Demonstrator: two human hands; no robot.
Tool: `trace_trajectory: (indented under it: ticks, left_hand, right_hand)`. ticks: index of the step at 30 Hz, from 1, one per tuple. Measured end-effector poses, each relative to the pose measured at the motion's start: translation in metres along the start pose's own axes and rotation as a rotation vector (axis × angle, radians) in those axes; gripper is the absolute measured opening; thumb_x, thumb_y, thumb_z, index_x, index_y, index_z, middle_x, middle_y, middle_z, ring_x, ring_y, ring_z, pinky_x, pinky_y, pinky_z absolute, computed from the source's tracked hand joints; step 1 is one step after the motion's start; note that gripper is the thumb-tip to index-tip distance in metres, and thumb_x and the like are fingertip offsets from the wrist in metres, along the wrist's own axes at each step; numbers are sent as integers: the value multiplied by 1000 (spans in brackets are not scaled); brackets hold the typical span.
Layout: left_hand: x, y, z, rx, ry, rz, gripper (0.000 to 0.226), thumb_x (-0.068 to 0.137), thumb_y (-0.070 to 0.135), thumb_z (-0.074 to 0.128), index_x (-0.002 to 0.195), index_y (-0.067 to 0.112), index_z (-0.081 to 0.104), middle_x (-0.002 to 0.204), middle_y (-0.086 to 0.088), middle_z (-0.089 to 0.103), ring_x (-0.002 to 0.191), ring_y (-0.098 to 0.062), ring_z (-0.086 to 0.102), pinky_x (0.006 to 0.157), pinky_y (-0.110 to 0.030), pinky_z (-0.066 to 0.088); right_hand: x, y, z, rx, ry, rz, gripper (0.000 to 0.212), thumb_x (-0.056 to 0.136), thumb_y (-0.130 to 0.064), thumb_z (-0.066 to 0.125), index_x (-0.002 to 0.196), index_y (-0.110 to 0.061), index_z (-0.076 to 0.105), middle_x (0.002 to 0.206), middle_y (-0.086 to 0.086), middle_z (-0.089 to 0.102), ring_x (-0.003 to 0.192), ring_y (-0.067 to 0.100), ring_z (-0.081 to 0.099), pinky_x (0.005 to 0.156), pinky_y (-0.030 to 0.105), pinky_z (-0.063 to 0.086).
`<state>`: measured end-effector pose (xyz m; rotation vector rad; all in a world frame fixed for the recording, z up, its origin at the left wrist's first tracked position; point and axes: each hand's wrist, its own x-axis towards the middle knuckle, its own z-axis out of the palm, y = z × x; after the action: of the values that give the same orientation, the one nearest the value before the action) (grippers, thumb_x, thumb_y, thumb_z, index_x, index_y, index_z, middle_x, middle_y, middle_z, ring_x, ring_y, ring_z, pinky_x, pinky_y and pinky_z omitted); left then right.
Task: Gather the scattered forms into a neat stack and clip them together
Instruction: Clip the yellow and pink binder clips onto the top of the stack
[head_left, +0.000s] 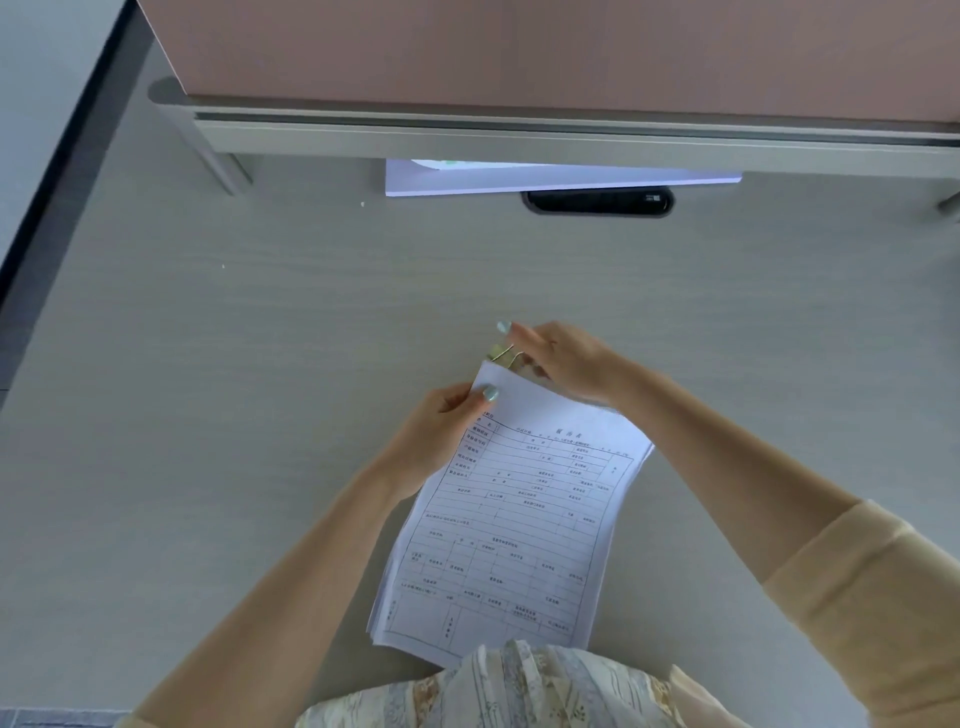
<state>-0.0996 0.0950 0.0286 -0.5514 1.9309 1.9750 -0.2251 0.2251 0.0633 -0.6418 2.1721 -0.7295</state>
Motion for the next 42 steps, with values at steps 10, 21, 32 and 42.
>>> trace_trajectory:
  ticks: [10,21,32,42]
  left_hand:
    - [-1,-2,-7,31,-2,7,77,74,73,50,101,1,56,91,-3,46,87,-19,39,78,-38,29]
    - [1,-2,-9,162,11,102,72,82,64,43,93,-7,51,80,-3,36,74,-21,29,69,-36,24]
    - [-1,5,-7,208,43,173,66,87,56,36,99,-7,52,71,-6,28,66,-24,22,63,-35,21]
    - [-3,3,-5,198,114,145,42,97,37,38,76,1,44,49,14,20,46,-5,14,45,-19,14]
  right_hand:
    - [-5,4,-11,38,14,-103,49,93,-52,32,54,-22,26,59,-2,27,60,19,25,61,33,24]
    - [-6,-5,-25,-202,-2,-134,49,94,-45,37,56,-18,21,57,-3,22,52,15,24,53,33,22]
    - [-9,-4,-11,-130,-98,-56,48,90,-52,40,65,-11,42,63,0,35,61,17,34,57,32,27]
    - [-12,8,3,139,109,-83,24,87,-29,58,65,-20,53,58,-8,38,48,5,29,46,17,24]
